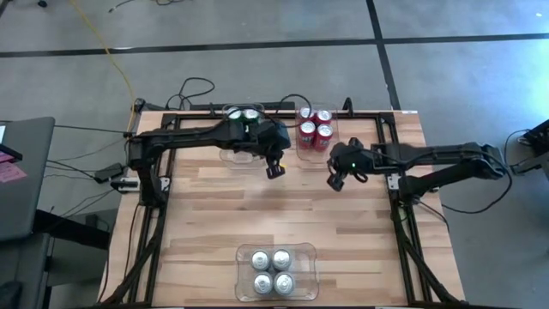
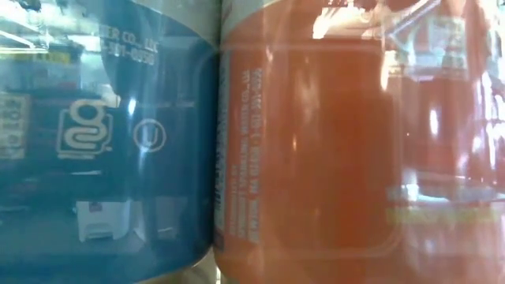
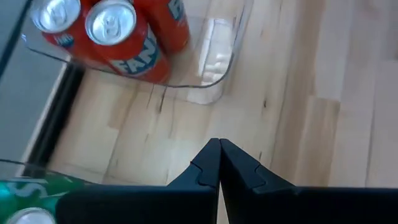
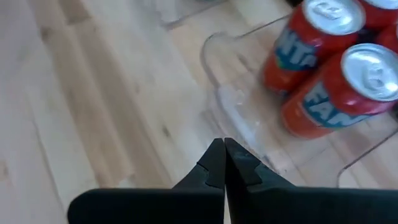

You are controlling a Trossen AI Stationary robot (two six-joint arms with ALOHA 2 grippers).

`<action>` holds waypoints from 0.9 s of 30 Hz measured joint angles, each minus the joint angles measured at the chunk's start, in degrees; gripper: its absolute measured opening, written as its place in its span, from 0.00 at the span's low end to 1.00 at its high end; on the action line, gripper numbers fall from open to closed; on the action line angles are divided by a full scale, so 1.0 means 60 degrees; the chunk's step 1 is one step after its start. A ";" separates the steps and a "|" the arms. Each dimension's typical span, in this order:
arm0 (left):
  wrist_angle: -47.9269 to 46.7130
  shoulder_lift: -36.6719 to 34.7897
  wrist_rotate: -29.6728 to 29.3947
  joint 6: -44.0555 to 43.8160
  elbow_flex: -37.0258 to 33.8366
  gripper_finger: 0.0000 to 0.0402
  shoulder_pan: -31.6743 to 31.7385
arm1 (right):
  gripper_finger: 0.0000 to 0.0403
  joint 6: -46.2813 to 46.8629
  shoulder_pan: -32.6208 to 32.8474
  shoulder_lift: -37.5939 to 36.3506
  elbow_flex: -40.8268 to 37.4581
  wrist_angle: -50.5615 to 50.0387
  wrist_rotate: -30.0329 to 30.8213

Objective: Sort soda cans
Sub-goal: Adjust the transparent bins

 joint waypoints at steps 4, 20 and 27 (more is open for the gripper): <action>-0.0049 0.0015 0.0339 -0.0750 -0.0392 0.00 0.0536 | 0.07 0.0053 -0.0733 -0.0086 0.0004 0.0071 0.0001; -0.5442 -0.1060 -0.0920 -0.2678 -0.0055 0.12 0.1766 | 0.11 0.0095 -0.4379 -0.0135 0.1064 -0.2177 -0.0197; -0.4912 -0.2653 -0.1189 -0.3349 -0.0917 0.50 0.2841 | 0.24 -0.1027 -0.5310 0.0348 0.1144 -0.2906 -0.0401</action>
